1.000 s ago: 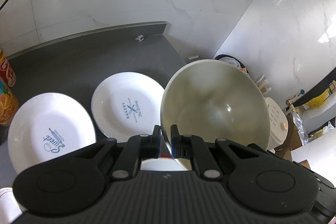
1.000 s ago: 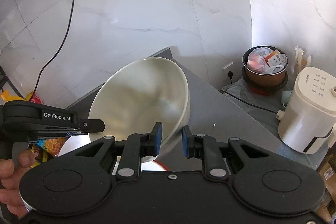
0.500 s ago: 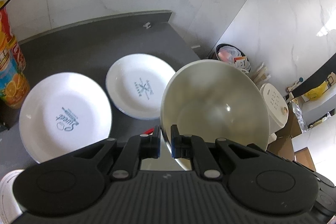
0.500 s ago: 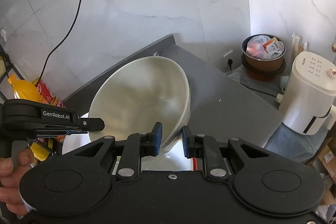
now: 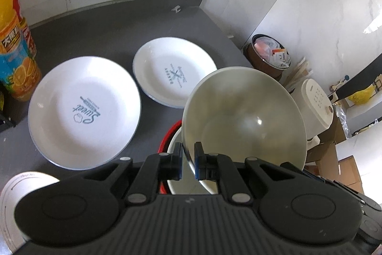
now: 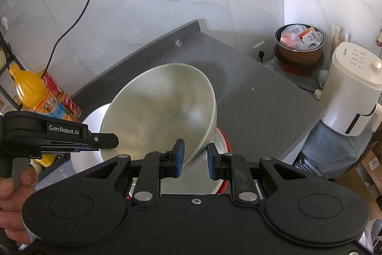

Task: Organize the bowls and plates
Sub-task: 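Lower the smaller bowl into the large cream bowl and open the right gripper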

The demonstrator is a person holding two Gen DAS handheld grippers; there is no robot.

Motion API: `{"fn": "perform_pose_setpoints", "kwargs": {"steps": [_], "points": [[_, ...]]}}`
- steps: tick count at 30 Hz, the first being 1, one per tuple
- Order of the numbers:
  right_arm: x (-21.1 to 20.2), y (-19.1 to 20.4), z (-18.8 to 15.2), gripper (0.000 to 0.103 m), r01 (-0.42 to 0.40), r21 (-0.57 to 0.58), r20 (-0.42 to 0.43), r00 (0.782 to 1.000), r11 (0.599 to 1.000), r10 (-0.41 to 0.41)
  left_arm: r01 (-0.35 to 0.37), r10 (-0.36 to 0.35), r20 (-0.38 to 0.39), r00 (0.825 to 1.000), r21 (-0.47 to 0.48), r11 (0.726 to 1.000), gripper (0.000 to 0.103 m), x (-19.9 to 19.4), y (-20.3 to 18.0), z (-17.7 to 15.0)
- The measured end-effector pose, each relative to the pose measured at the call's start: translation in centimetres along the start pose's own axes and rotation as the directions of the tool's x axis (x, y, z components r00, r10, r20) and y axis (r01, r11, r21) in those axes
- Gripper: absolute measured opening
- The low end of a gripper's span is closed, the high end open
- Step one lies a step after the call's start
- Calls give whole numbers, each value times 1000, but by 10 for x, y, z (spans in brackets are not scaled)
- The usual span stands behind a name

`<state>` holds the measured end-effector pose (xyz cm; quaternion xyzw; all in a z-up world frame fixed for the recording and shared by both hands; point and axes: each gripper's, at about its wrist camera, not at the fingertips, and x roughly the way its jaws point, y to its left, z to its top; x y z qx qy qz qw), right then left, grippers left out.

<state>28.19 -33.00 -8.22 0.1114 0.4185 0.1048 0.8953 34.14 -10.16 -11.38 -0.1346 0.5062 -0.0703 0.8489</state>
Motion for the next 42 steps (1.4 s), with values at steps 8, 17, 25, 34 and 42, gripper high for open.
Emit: {"fn": "perform_pose_setpoints", "kwargs": {"steps": [8,17,25,34,42], "points": [[8,3,-7,20,12,-6,-42,999,1000,-12,-12,11,-38,999,-10,1000,7,9,6,-7],[16,7,-8,20,25,-29,-83,996,999,-28,-23,23,-57,998,3,1000,7,14,3,-7],[21,6,-9,20,25,-35,-131,991,999,-29,-31,32,-89,996,16,999,8,19,3,-13],[30,4,-11,29,15,-26,-209,978,1000,-21,-31,33,-126,992,16,999,9,27,5,-17],[15,4,1,32,-41,-63,-201,979,997,28,-22,22,-94,995,-9,1000,11,18,8,-16]]}}
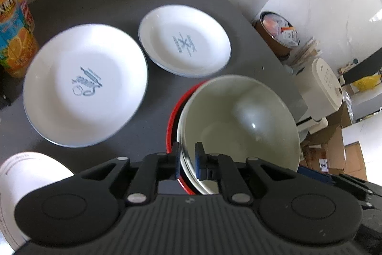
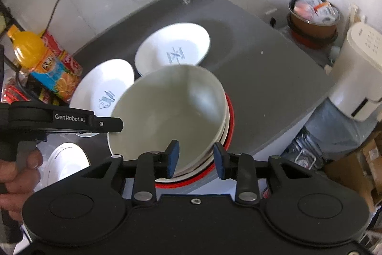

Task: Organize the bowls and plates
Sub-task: 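Lower the smaller bowl into the large cream bowl and open the right gripper, then move the right gripper toward the white plates while the left gripper reaches the 'Sweet' plate rim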

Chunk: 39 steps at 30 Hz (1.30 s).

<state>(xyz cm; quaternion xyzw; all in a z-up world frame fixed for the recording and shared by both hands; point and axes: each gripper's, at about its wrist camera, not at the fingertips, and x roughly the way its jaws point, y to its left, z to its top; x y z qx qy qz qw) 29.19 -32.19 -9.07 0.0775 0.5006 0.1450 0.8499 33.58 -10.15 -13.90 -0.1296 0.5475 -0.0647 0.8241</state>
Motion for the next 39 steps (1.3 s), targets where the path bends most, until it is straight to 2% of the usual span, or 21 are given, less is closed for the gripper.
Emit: {"fn": "perform_pose_setpoints", "kwargs": {"steps": [9,15,20,26,28,31,39], "points": [[-8,8,30,32,-56,-74,43,997,996,60,2,4,67,998,-85,996,16,-26,12,8],[2,26,51,32,-114,-120,39,992,986,119,-40,59,108,992,-175,984,31,-41,37,8],[11,48,63,41,-148,-157,30,988,976,154,-86,122,128,984,-256,963,41,-54,65,3],[28,77,72,48,-181,-185,-5,983,966,183,-127,183,137,973,-345,930,44,-65,104,0],[35,86,74,49,-174,-194,-18,985,965,174,-131,193,135,972,-372,919,45,-68,116,-1],[46,98,77,58,-151,-211,-30,989,966,148,-141,212,130,969,-416,899,45,-71,133,-2],[75,115,86,58,-155,-198,-80,987,968,142,-156,239,121,964,-469,869,45,-71,163,4]]}}
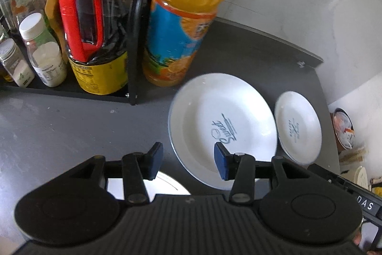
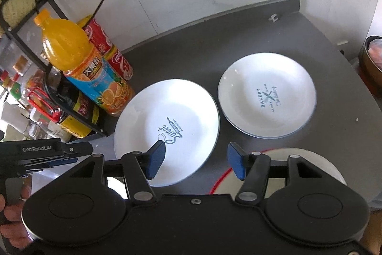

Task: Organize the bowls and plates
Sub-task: 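Move the right gripper toward the white plates while the left gripper reaches the 'Sweet' plate rim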

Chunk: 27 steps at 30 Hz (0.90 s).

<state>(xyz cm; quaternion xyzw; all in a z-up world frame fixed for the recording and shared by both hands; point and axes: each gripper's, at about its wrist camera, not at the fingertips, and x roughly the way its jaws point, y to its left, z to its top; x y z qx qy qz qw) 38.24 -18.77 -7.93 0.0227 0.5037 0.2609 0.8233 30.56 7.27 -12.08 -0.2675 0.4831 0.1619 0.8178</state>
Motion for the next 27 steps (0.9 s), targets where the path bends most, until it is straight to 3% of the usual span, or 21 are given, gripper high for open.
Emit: {"fn": "perform_pose_setpoints", "kwargs": {"steps": [12,27], "points": [[55,-10,22,58,3,78,-131,991,997,8,-51,49,-35,998,-63,997,45,51,17,14],[119,-23,38,45,60,111,-277,960,992,-27,-93,88,-63,994,-90,992,40,100,23,25]]}}
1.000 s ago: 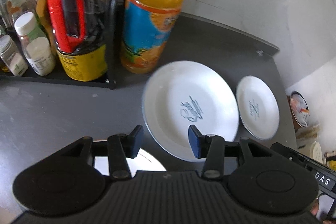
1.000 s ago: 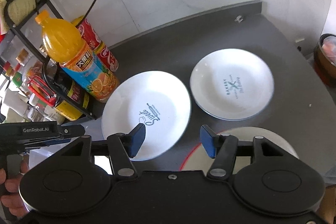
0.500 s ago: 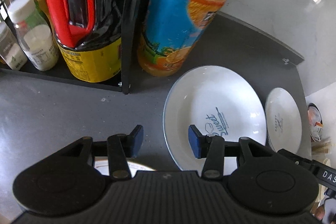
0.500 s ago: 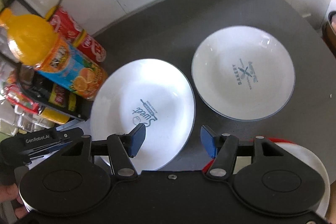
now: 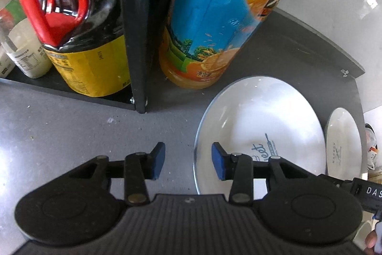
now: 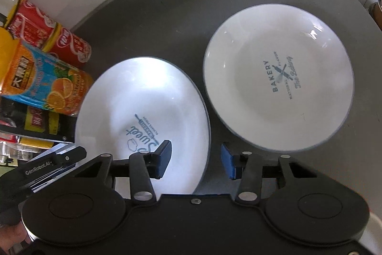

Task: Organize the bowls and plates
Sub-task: 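Move the right gripper toward the white plates while the left gripper reaches the 'Sweet' plate rim, then close both grippers on the rim of the white 'Sweet' plate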

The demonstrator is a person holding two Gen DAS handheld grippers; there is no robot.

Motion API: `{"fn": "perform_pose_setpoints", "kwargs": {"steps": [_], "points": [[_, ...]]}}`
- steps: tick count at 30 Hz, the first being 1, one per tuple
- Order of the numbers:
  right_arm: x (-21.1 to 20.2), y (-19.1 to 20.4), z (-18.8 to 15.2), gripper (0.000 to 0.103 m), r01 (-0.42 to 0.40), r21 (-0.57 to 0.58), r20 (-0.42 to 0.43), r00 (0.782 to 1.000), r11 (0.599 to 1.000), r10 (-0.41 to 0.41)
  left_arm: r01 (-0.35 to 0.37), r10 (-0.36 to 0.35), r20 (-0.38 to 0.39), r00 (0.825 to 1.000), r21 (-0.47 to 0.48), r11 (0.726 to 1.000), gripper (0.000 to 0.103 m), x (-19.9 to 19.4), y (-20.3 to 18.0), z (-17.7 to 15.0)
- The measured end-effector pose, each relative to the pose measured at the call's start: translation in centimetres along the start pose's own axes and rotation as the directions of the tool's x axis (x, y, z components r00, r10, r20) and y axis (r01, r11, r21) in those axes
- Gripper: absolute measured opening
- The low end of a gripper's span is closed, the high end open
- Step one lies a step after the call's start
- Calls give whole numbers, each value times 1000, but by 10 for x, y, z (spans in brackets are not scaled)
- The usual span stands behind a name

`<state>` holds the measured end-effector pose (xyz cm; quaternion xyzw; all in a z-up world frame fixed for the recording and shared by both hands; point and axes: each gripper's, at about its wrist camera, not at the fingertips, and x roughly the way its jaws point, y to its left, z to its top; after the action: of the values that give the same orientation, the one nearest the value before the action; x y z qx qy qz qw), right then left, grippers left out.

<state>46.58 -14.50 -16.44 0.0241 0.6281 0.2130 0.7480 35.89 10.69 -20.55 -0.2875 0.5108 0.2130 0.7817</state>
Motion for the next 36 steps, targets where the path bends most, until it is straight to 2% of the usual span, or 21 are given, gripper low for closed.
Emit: {"fn": "perform_pose_setpoints", "kwargs": {"steps": [3,10,13,15,20,26,36], "points": [[8,1,5,34,4,-8,-21,1000,1000,-4,-4,4,-1,1000,-11,1000,36,6,2,1],[28,6,10,33,32,-19,-77,996,999,-33,19,-19,2,1000,-8,1000,31,16,1,3],[33,7,11,24,25,-16,-90,996,1000,-27,42,-42,-9,999,-18,999,22,19,3,3],[34,8,11,22,33,-15,-88,996,999,-34,61,-61,-20,998,-19,998,15,22,3,1],[28,6,12,18,30,-22,-59,998,999,-31,47,-47,-38,998,-4,999,14,23,-2,1],[9,4,7,14,3,-49,1,1000,999,-3,65,-65,-37,997,-2,998,13,19,-6,-2],[-19,4,-11,10,-47,-110,100,993,993,58,96,-97,16,995,25,995,11,-9,4,2]]}}
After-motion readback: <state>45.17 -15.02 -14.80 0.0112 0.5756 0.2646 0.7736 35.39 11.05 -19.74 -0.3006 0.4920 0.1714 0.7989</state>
